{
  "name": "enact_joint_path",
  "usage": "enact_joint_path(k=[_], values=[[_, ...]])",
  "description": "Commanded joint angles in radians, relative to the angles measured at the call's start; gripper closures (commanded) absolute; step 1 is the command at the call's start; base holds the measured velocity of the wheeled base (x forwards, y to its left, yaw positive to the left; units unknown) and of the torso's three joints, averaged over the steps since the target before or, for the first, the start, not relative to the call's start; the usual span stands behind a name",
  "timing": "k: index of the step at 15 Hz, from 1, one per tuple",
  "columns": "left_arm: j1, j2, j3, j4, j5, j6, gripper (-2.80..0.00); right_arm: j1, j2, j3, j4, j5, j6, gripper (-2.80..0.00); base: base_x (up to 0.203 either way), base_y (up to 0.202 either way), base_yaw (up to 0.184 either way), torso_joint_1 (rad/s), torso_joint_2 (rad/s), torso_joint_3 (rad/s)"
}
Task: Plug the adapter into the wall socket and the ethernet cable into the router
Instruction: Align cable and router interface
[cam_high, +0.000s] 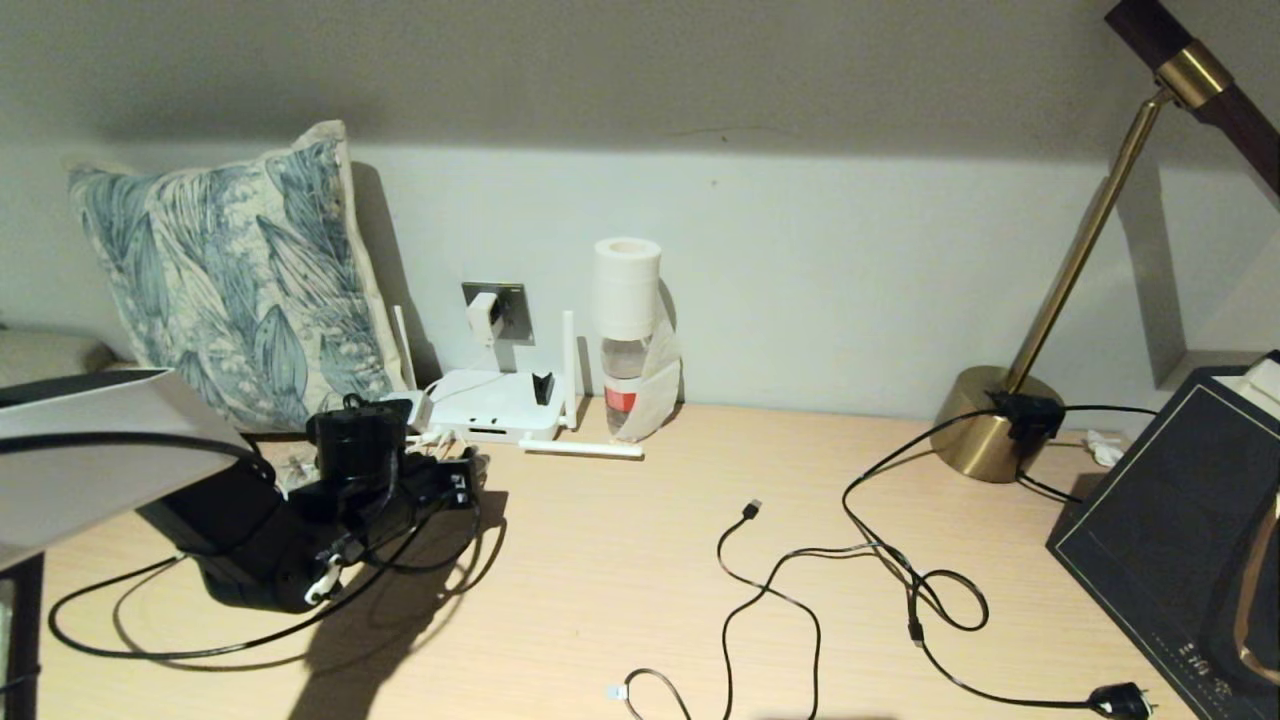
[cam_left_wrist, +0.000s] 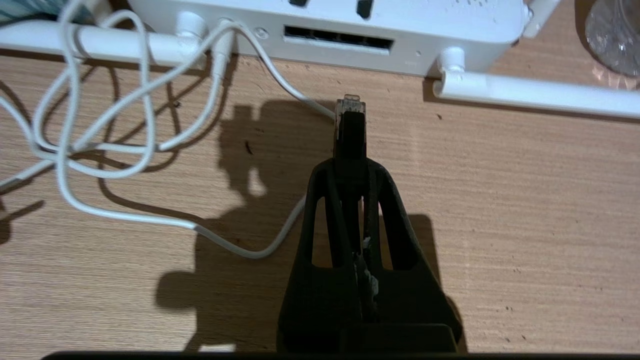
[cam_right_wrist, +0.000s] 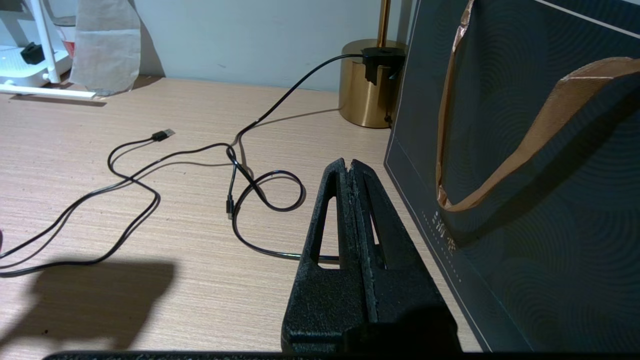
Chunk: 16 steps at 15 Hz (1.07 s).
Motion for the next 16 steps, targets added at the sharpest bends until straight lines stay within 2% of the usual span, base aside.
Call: enact_joint_path(k=[1, 16], values=[[0.002, 0.015, -0.029, 0.012, -0.003, -0.001, 0.00, 0.000, 0.001, 0.035, -0.001, 0.000, 0.000, 0.00, 0.000, 0.000, 0.000, 0.000, 0.00, 0.000], [0.028, 0.058, -0.091, 0.042, -0.026, -0.001, 0.00, 0.000, 0.001, 0.035, -0.001, 0.000, 0.000, 0.00, 0.000, 0.000, 0.000, 0.000, 0.00, 0.000]])
